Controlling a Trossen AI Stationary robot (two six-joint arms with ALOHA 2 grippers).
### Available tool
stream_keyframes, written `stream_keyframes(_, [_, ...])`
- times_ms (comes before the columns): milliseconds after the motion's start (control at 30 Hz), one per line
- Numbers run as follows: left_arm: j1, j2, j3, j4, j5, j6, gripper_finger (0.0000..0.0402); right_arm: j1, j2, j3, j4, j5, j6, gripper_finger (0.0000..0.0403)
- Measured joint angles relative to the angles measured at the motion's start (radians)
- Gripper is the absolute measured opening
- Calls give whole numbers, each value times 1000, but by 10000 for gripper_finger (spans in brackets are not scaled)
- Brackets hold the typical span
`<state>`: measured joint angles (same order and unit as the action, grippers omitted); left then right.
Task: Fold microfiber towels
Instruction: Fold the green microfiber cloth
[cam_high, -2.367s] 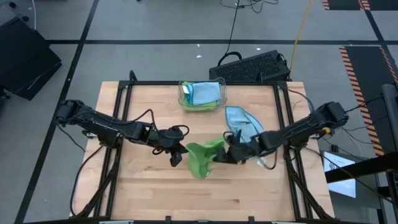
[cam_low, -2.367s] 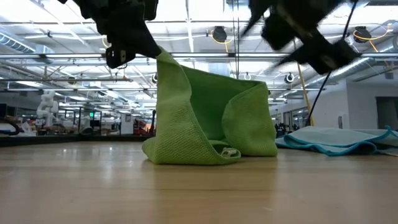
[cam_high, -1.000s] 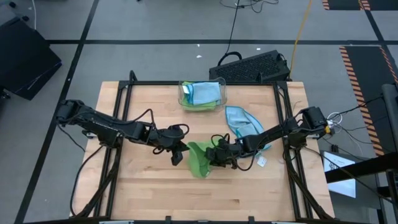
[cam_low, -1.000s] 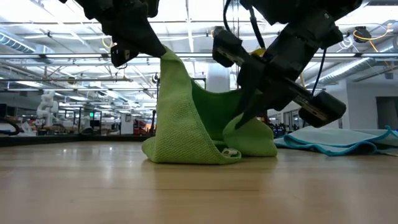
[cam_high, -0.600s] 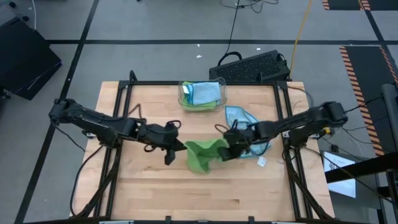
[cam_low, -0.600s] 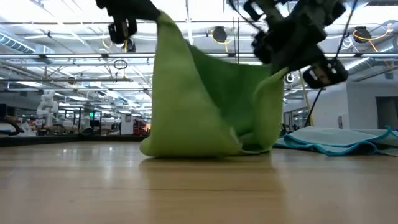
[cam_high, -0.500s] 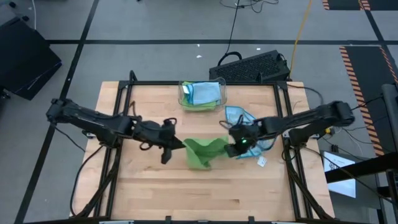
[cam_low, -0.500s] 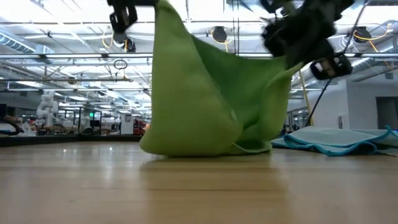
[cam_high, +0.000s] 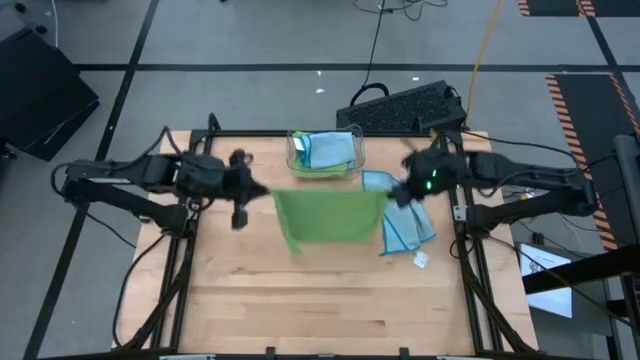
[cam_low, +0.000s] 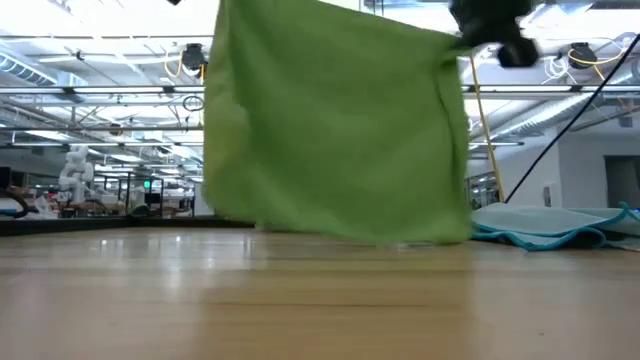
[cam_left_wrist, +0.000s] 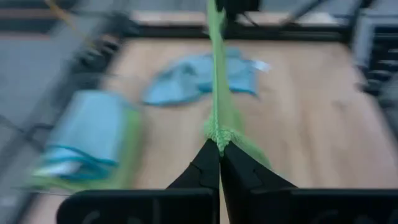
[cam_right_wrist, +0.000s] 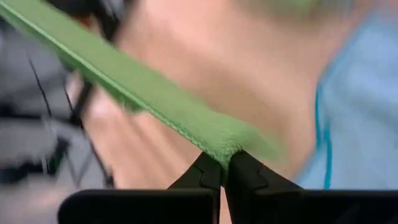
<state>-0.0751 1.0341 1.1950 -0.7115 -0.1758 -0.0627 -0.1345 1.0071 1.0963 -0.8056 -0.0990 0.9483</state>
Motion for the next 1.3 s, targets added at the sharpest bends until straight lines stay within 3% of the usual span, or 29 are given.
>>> stream_keyframes(133, [86,5,33,79,-125,102,7,-111,52,134,83,115,-104,0])
stream_keyframes(233, [144,4,41,166,-147,116,4,-177,104,246,86,126,-205,0])
stream_keyframes(433, [166,-8,41,60,-64,34,4,-217,165,336,-65,-72,-389,0])
stream_keyframes(533, [134,0,41,-59,-21,-46,3,-184,174,305,-142,-185,-419,0])
stream_keyframes(667, [56,25,19,-191,33,-151,3,-108,174,219,-178,-247,-430,0])
stream_keyframes(833, [-57,28,-99,-197,134,-263,4,-12,175,86,-120,-290,-365,0])
stream_keyframes(1067, [-199,25,-263,-95,137,-422,4,109,174,-107,97,-345,-192,0])
stream_keyframes(1300, [-283,27,-458,209,129,-523,4,215,198,-272,358,-362,-91,5])
